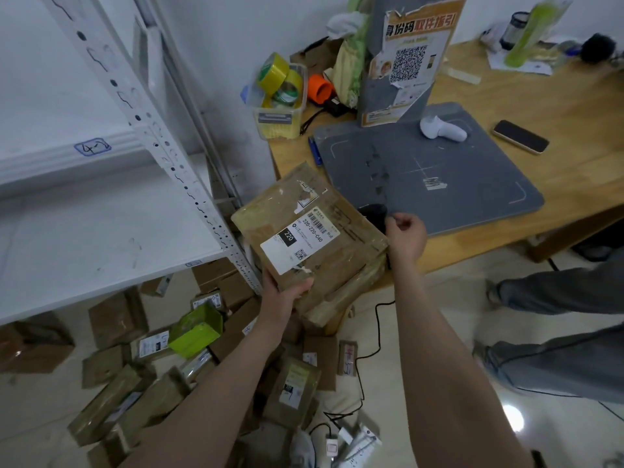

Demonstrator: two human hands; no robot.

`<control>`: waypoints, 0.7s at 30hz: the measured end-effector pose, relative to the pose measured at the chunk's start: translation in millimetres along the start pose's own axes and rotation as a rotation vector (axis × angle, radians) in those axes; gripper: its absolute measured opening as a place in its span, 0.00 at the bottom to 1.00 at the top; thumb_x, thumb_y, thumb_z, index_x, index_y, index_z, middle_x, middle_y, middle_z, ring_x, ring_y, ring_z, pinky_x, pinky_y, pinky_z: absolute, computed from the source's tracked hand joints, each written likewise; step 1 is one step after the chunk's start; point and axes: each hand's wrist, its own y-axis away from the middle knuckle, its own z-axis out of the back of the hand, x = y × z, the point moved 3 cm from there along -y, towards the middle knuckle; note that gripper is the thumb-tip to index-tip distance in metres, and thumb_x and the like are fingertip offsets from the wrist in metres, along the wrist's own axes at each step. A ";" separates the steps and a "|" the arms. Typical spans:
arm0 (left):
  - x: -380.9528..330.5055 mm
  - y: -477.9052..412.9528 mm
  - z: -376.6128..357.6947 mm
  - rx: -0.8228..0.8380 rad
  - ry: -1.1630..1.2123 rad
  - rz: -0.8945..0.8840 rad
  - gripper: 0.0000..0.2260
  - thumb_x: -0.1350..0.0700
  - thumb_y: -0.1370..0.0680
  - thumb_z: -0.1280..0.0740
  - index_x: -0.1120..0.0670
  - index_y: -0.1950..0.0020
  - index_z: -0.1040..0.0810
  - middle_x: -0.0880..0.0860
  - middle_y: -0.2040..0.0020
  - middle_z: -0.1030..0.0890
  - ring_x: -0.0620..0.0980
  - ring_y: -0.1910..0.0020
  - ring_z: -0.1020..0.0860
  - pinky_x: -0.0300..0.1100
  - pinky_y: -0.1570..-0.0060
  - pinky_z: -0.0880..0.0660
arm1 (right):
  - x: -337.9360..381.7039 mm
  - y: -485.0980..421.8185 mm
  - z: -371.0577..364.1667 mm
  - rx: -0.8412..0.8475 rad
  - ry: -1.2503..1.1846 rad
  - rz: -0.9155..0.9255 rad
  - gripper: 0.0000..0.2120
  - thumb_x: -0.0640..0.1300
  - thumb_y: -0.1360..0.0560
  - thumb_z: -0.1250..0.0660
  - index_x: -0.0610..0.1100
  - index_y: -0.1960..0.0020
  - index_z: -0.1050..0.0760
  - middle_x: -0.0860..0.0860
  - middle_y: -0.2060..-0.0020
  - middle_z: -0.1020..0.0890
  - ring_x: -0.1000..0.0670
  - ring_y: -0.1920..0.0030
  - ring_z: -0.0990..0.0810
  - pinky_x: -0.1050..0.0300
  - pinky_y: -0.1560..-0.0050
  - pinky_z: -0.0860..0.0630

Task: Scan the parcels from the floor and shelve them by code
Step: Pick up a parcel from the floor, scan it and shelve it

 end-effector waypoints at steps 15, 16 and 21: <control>-10.1 37.2 28.1 -0.142 0.307 0.227 0.20 0.44 0.22 0.31 0.49 0.31 0.23 0.53 0.38 0.18 0.57 0.38 0.21 0.60 0.33 0.28 | 26.5 119.9 -9.6 0.331 -0.215 0.049 0.15 0.46 0.28 0.27 0.46 0.42 0.16 0.53 0.52 0.14 0.55 0.49 0.16 0.52 0.45 0.19; -6.4 44.6 37.5 -0.144 0.351 0.238 0.21 0.43 0.23 0.30 0.50 0.33 0.21 0.54 0.40 0.17 0.58 0.39 0.20 0.60 0.34 0.27 | 31.7 131.5 -13.8 0.349 -0.226 0.065 0.13 0.44 0.27 0.27 0.46 0.43 0.16 0.53 0.53 0.14 0.56 0.51 0.16 0.55 0.47 0.18; -7.1 84.2 106.0 -0.227 0.598 0.178 0.19 0.44 0.22 0.33 0.52 0.34 0.20 0.58 0.41 0.16 0.61 0.41 0.19 0.61 0.36 0.25 | 58.8 201.5 -48.2 0.480 -0.208 0.200 0.13 0.44 0.27 0.27 0.48 0.42 0.16 0.56 0.53 0.14 0.59 0.52 0.17 0.61 0.52 0.20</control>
